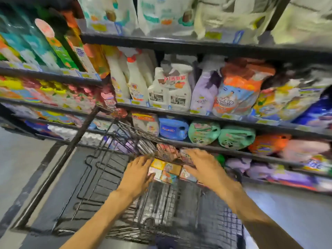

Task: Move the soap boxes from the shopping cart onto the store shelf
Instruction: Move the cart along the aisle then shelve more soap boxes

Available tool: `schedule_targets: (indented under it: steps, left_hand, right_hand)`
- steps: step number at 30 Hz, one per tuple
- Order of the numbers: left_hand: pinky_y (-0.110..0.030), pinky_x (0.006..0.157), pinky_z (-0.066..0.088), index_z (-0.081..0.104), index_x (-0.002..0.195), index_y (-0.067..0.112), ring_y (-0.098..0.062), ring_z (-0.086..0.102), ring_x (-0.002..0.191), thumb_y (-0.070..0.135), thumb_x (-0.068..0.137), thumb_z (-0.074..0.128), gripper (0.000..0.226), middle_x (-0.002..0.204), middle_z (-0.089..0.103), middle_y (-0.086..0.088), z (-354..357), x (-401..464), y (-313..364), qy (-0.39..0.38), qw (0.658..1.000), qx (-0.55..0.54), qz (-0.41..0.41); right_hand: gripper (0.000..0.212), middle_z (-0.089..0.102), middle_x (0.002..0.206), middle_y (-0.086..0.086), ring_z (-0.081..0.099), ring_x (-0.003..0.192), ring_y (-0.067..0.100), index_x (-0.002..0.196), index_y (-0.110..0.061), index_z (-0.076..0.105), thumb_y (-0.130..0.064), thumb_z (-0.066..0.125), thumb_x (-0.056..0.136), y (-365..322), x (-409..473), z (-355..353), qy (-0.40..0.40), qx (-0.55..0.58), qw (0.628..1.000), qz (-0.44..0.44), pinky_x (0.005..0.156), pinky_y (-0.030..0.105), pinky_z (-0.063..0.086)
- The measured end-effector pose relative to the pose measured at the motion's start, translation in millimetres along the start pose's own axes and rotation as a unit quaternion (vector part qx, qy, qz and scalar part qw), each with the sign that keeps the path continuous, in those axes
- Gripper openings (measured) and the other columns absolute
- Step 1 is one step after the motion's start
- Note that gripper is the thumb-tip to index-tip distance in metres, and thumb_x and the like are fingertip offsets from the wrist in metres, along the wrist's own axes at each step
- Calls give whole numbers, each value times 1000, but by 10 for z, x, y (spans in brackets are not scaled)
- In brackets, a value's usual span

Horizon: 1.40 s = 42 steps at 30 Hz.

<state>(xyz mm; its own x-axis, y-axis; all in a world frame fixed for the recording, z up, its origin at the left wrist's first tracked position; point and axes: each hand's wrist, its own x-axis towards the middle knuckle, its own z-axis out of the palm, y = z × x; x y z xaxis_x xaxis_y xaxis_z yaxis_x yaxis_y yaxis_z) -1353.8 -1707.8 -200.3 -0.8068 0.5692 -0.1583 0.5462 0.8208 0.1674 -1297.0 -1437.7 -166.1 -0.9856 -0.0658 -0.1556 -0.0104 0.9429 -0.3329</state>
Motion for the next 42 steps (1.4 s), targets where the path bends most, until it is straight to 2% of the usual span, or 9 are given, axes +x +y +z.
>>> schedule_targets:
  steps: [2,5,10,13,21,24,31,36,42]
  left_hand:
    - [-43,91,46,41,144,20,-33,49,120,44,96,51,54,131,51,-8,245,168,-54,-40,999,1,4]
    - [-45,92,46,39,145,22,-34,49,121,41,94,50,55,132,49,-8,708,343,-207,-100,995,-6,18]
    - [-47,101,44,38,146,22,-32,45,128,40,96,50,54,140,45,-6,1507,560,-567,-157,987,-26,18]
    - [-44,115,32,25,151,25,-24,33,139,38,100,46,57,150,35,-2,1946,704,-768,-188,982,-15,21]
    - [-39,110,32,28,149,21,-23,37,136,17,91,60,67,149,36,-4,2946,1247,-1050,-195,977,81,43]
    - [-39,108,32,34,148,17,-24,41,134,17,87,67,69,149,38,-5,3179,1428,-1070,-161,979,117,41]
    - [-38,103,34,31,145,15,-27,42,125,5,87,37,59,141,37,-7,3324,1556,-1087,-162,976,135,58]
    - [-38,98,37,38,134,15,-26,41,115,8,73,70,69,131,38,-7,3334,1501,-1102,-160,973,154,54]
    - [-48,109,28,40,125,19,-26,44,115,6,82,50,45,123,47,-2,3340,1446,-1133,-144,978,139,52]
  right_hand:
    - [75,56,136,6,53,124,28,144,-20,45,-65,27,87,40,17,179,4,3,1000,17,97,42,48]
    - [58,51,140,3,48,128,27,146,-20,40,-51,42,97,98,104,622,-42,1,997,72,98,42,46]
    - [61,60,124,3,62,107,29,135,-22,48,-56,33,87,119,330,1628,-91,50,989,109,81,40,54]
    - [48,58,132,1,60,114,25,135,-20,53,-41,53,92,123,439,2139,-82,67,985,138,87,42,56]
    - [48,50,138,2,53,120,25,142,-20,44,-38,53,98,244,605,3120,-90,107,975,174,97,41,48]
    - [51,55,131,5,59,114,27,141,-17,46,-35,60,95,277,591,3366,-79,96,978,167,90,40,54]
    - [50,58,127,2,60,109,24,137,-20,48,-42,54,93,384,483,3562,-86,104,974,183,86,41,55]
    - [44,56,124,-2,58,109,19,134,-22,47,-38,57,94,423,549,3604,-81,83,974,195,89,37,53]
    - [53,50,131,9,53,116,31,136,-13,44,-20,67,88,390,946,3767,-27,44,981,185,89,44,54]
